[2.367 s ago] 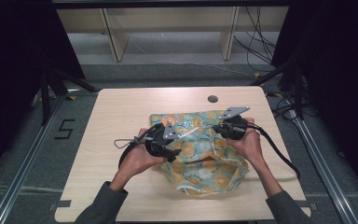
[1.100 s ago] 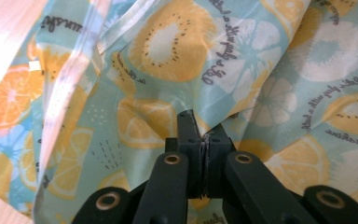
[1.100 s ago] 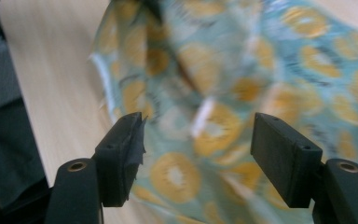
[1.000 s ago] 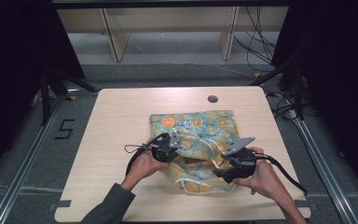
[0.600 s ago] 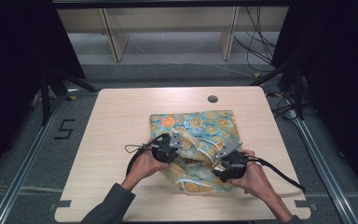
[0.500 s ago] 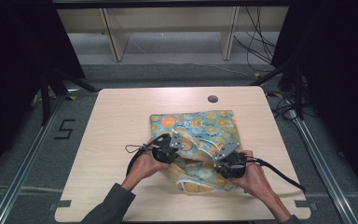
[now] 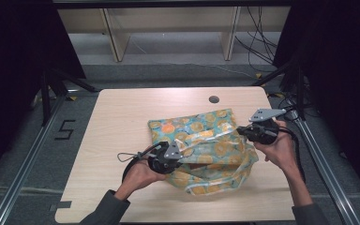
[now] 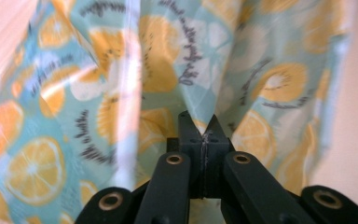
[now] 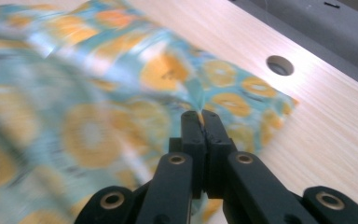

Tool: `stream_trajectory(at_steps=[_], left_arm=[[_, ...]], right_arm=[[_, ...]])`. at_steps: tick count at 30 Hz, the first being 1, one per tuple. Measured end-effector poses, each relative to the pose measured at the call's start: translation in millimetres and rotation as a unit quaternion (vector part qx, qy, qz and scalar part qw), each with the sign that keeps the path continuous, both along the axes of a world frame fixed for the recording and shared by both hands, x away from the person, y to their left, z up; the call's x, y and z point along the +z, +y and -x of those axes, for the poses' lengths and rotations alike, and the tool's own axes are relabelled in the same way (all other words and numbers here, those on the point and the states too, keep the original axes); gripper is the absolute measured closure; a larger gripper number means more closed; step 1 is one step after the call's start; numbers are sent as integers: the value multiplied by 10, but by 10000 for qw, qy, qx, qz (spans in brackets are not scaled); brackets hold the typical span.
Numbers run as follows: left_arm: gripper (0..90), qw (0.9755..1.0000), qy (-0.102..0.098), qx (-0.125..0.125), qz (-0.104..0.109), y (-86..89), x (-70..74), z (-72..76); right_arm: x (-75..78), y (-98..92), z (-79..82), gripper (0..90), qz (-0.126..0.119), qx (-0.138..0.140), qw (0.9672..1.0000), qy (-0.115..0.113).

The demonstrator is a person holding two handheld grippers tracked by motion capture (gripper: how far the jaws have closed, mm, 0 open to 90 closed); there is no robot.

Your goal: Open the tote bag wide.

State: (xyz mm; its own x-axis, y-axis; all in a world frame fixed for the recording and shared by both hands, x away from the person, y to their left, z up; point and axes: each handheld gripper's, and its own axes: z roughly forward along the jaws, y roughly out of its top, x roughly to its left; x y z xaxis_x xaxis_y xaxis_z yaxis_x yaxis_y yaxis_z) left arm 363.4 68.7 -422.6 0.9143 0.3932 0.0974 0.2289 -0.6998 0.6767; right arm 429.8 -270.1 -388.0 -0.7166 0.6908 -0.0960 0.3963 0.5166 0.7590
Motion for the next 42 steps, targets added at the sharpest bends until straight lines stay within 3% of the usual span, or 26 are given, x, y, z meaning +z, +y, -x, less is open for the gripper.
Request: stream_trajectory(at_steps=[1,2,4,5,9,10,11,12,15,17,20,21,22,24,26,27,28,29,31,32,33,34,39,40,41,42], left_arm=[[896,10000,0,0,0,0,0,0],[896,9996,57,-60,259,69,111,46],[896,9993,77,-85,343,100,170,55],[896,9985,43,39,544,158,280,17],[895,9969,109,216,742,202,358,-122],[895,9969,374,227,648,207,352,-288],[895,9969,374,227,648,207,352,-288],[895,9982,498,206,277,212,357,-435],[895,9983,518,209,154,213,370,-564],[895,9974,607,372,48,199,379,-705],[895,9971,642,418,38,175,372,-781],[895,9971,636,418,-23,163,372,-821],[895,9964,680,512,-3,149,369,-867],[894,9958,688,599,-22,142,386,-981],[894,9947,713,738,75,131,380,-1010],[894,9946,724,739,16,139,383,-1052],[893,9938,784,784,2,151,379,-1112],[893,9938,784,784,2,151,379,-1112],[893,9929,844,842,48,161,354,-1153],[893,9919,890,905,42,178,328,-1192],[893,9919,890,905,42,178,328,-1192],[893,9900,933,1048,135,184,306,-1219],[892,9897,955,1064,43,214,295,-1263],[891,9894,978,1074,80,219,284,-1271],[890,9893,976,1083,59,226,281,-1275],[889,9891,979,1095,82,232,265,-1279]], right_arm=[[0,0,0,900,0,0,10000,0],[-50,12,-105,900,23,-48,9998,201],[-71,27,-134,900,72,-43,9995,311],[-162,83,-252,900,97,-21,9995,305],[-296,172,-400,900,147,1,9988,473],[-346,202,-430,900,173,-42,9983,558],[-346,202,-430,900,173,-42,9983,558],[-427,230,-483,900,309,-96,9973,661],[-507,217,-541,900,344,-146,9968,711],[-533,169,-578,897,379,-209,9959,789],[-565,135,-607,876,263,-342,9958,801],[-586,107,-626,818,205,-381,9956,837],[-613,60,-624,691,263,-491,9949,841],[-539,51,-549,617,276,-592,9937,907],[-482,45,-506,584,151,-547,9954,778],[-400,32,-443,562,78,-540,9963,662],[-189,18,-281,512,-239,-434,9969,604],[-189,18,-281,512,-239,-434,9969,604],[-36,43,-105,490,-376,-197,9974,582],[28,121,48,477,-275,197,9973,655],[28,121,48,477,-275,197,9973,655],[7,235,151,471,-182,505,9961,697],[-194,514,219,442,253,702,9936,847],[-250,583,231,443,442,629,9918,1023],[-316,628,217,473,694,623,9906,1005],[-401,673,194,730,1153,706,9867,907]])
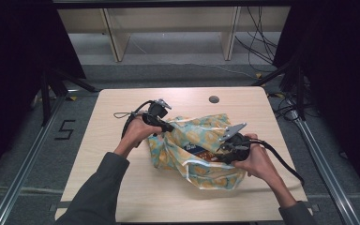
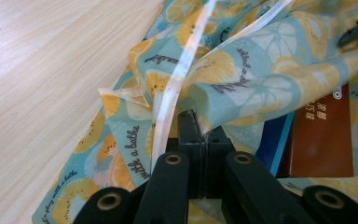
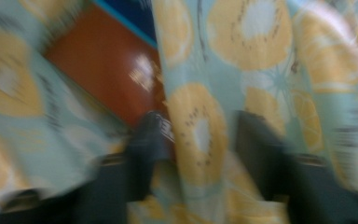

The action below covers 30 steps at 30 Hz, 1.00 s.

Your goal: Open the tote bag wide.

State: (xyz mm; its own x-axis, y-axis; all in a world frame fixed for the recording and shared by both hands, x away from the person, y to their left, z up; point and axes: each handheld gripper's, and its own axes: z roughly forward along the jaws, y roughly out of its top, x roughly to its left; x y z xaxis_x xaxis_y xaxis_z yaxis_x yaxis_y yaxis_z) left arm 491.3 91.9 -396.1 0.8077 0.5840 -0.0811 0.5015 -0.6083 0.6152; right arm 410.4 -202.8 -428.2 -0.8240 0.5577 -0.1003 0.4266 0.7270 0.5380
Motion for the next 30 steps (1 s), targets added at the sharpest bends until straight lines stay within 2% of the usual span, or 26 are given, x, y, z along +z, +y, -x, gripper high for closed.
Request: stream_trajectory(at_steps=[1,2,3,4,5,6,7,8,9,10,11,13,14,16,17,18,19,21,22,23,24,25,27,28,29,30], left_arm=[[889,10000,-21,21,47,-5,-9,7],[889,10000,-19,-25,8,1,-6,10],[888,10000,-19,-25,8,1,-6,10],[888,9999,-9,10,121,-14,-21,28],[888,9999,-9,10,121,-14,-21,28],[887,10000,-11,-88,29,-17,-29,30],[886,10000,-11,-88,29,-17,-29,30],[886,9999,6,-107,16,-26,-41,31],[884,9999,23,-112,14,-47,-65,30],[883,9999,34,-118,23,-64,-84,28],[883,9999,54,24,154,-101,-116,41],[878,10000,30,-43,48,-106,-129,28],[874,9998,26,-135,-143,-101,-138,10],[867,9998,79,-75,-163,-99,-187,-15],[864,9998,81,-65,-189,-96,-205,-27],[851,9998,74,-32,-206,-97,-221,-33],[816,9997,87,-40,-207,-100,-232,-37],[687,9998,43,-80,-200,-114,-202,-14],[629,9998,-29,-24,-196,-127,-159,14],[570,9996,-156,2,-255,-136,-94,37],[517,9993,-258,49,-278,-149,-18,64],[473,9990,-359,141,-204,-170,57,98],[401,9989,-462,50,-113,-208,227,160],[385,9982,-595,27,-44,-247,294,200],[371,9978,-660,-78,-61,-292,348,228],[361,9977,-660,-150,-94,-356,368,248]], right_arm=[[-1,-16,-29,829,53,82,9997,-246],[19,-37,-51,900,9,-6,9992,-407],[19,-37,-51,900,9,-6,9992,-407],[135,-132,-159,900,-217,-310,9969,-696],[170,-168,-217,900,-347,-398,9949,-857],[216,-210,-290,900,-528,-502,9931,-919],[216,-210,-290,900,-528,-502,9931,-919],[248,-244,-363,900,-720,-616,9906,-983],[285,-294,-526,900,-1026,-835,9850,-1105],[288,-300,-572,900,-1091,-921,9834,-1115],[279,-310,-648,900,-1094,-930,9829,-1154],[255,-307,-709,900,-1113,-988,9827,-1104],[121,-281,-819,900,-1039,-1131,9843,-871],[-24,-271,-877,900,-844,-1140,9874,-705],[-131,-256,-897,900,-889,-1168,9864,-733],[-172,-266,-898,900,-817,-1164,9882,-577],[-178,-290,-901,900,-728,-1110,9901,-454],[-193,-304,-892,900,-842,-1185,9880,-527],[-157,-327,-888,900,-771,-1131,9893,-505],[-156,-312,-868,900,-891,-1209,9875,-483],[-144,-322,-874,900,-899,-1163,9876,-555],[-117,-330,-871,900,-821,-1119,9890,-517],[-125,-310,-861,900,-983,-1200,9865,-524],[-128,-316,-869,900,-978,-1174,9865,-587],[-101,-328,-864,900,-876,-1146,9884,-473],[-101,-327,-863,900,-893,-1148,9882,-487]])
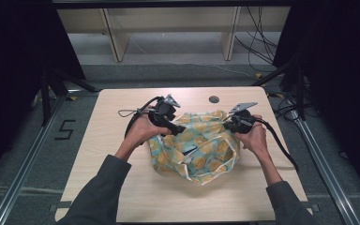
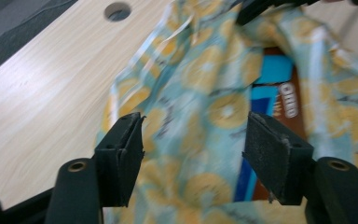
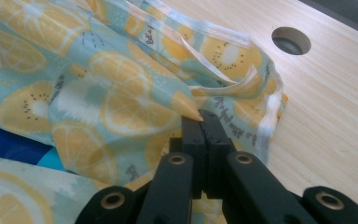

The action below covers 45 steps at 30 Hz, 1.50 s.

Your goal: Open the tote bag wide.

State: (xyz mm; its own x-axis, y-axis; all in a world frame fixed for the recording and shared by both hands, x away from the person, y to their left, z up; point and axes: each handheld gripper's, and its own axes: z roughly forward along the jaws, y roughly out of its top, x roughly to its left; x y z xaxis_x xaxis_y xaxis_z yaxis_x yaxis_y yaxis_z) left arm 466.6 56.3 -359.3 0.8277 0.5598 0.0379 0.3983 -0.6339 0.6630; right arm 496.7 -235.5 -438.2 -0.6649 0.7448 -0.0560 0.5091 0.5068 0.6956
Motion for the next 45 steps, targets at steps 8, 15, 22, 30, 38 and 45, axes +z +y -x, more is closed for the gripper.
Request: stream_trajectory(at_steps=[8,15,22,30,38,45], left_arm=[[360,9947,440,29,-929,-546,-366,-330],[879,9957,607,-52,-692,-650,-532,-578],[881,9951,893,314,-297,-549,-509,-684],[872,9940,985,342,-341,-500,-528,-745],[887,9916,949,583,-661,-395,-537,-885],[892,9863,619,938,-1210,-258,-636,-1011]], right_arm=[[55,-25,67,897,-130,147,9998,24],[241,-35,253,684,-365,436,9984,-63],[374,321,853,508,-631,1615,9838,464],[200,806,1115,419,-209,2273,9721,534],[10,839,1338,899,-29,2982,9509,824],[-54,720,1764,900,126,2984,9508,818]])
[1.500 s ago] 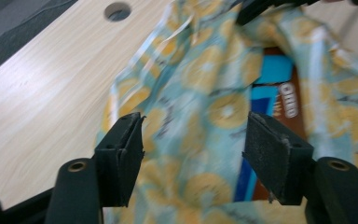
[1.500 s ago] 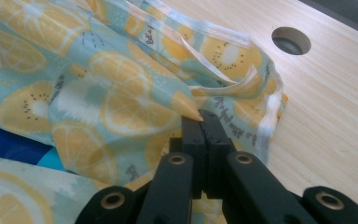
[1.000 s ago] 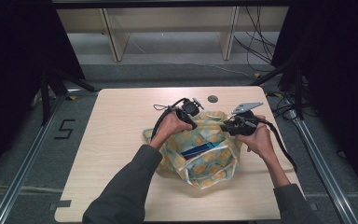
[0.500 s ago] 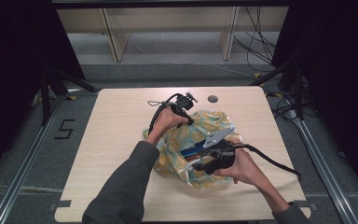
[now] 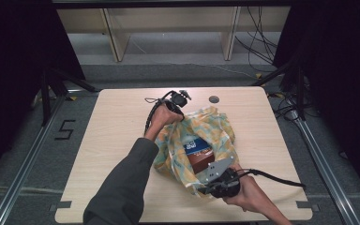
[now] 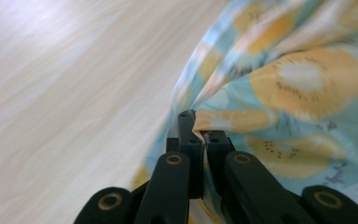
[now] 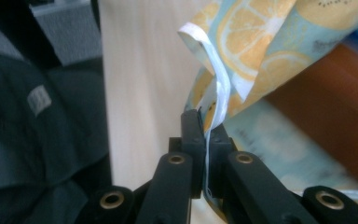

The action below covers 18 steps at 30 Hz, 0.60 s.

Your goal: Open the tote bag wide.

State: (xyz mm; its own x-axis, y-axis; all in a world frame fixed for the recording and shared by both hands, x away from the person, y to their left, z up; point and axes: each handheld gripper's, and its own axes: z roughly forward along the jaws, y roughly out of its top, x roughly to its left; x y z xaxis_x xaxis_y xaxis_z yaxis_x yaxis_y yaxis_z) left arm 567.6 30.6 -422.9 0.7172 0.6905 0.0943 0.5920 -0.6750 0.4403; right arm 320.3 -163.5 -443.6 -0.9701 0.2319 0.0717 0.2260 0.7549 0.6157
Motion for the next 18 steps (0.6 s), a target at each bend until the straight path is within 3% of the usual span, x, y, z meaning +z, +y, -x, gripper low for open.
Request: stream_trajectory(at_steps=[2,5,7,8,9,11,12,13,14,16,17,18], left_arm=[[892,9996,36,260,74,66,-78,-54],[883,9998,61,173,93,99,-152,-70],[871,9999,66,83,91,81,-136,-36],[852,9999,30,32,119,67,-103,-10],[823,9999,-14,-37,135,53,-72,13],[790,9998,-81,-166,124,34,-15,63],[766,9997,-59,-191,160,21,11,95],[745,9995,-34,-261,169,11,31,121],[726,9993,-31,-363,105,11,56,135],[682,9994,-40,-326,124,-9,68,166],[677,9992,-10,-395,82,-9,74,169],[669,9992,39,-375,130,-14,74,182]], right_arm=[[-69,-14,19,900,109,83,9999,25],[-162,-22,3,898,174,14,9997,192],[-123,-39,-33,797,37,-64,9997,244],[-54,-57,-7,730,-64,-381,9987,321],[47,-102,-87,657,-230,-313,9992,-45],[231,-194,-159,636,-541,-603,9961,-342],[333,-257,-222,622,-701,-752,9936,-465],[425,-316,-270,618,-819,-1088,9891,-562],[490,-374,-365,609,-874,-1358,9836,-803],[540,-438,-546,553,-737,-1819,9764,-899],[528,-448,-647,532,-596,-1911,9757,-892],[469,-428,-733,522,-589,-2177,9700,-907]])
